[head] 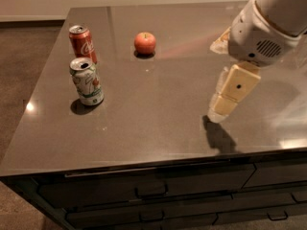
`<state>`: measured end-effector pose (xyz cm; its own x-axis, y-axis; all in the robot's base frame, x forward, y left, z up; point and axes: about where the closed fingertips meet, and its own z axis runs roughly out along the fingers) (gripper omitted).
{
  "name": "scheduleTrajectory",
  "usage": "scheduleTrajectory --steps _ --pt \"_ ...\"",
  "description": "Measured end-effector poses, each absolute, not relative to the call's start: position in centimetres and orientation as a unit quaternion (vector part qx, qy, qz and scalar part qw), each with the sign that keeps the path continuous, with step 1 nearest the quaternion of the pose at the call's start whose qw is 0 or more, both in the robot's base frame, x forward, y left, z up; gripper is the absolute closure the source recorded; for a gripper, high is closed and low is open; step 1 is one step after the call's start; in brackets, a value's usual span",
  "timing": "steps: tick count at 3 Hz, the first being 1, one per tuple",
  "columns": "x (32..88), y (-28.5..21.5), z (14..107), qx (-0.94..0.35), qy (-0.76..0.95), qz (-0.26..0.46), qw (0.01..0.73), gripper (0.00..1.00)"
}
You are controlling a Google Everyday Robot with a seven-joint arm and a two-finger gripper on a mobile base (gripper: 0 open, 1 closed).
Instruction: Knock 7up can over
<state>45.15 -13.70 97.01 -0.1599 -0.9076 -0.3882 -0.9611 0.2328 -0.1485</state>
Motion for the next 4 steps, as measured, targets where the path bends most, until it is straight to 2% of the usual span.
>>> scheduleTrajectory --steps 2,4 --pt "46.8 -5.6 95.3 -0.598 0.748 0.151 0.246 0.0" --pt "50.9 2.0 94.0 -0.595 0.732 0.175 0.282 0.0"
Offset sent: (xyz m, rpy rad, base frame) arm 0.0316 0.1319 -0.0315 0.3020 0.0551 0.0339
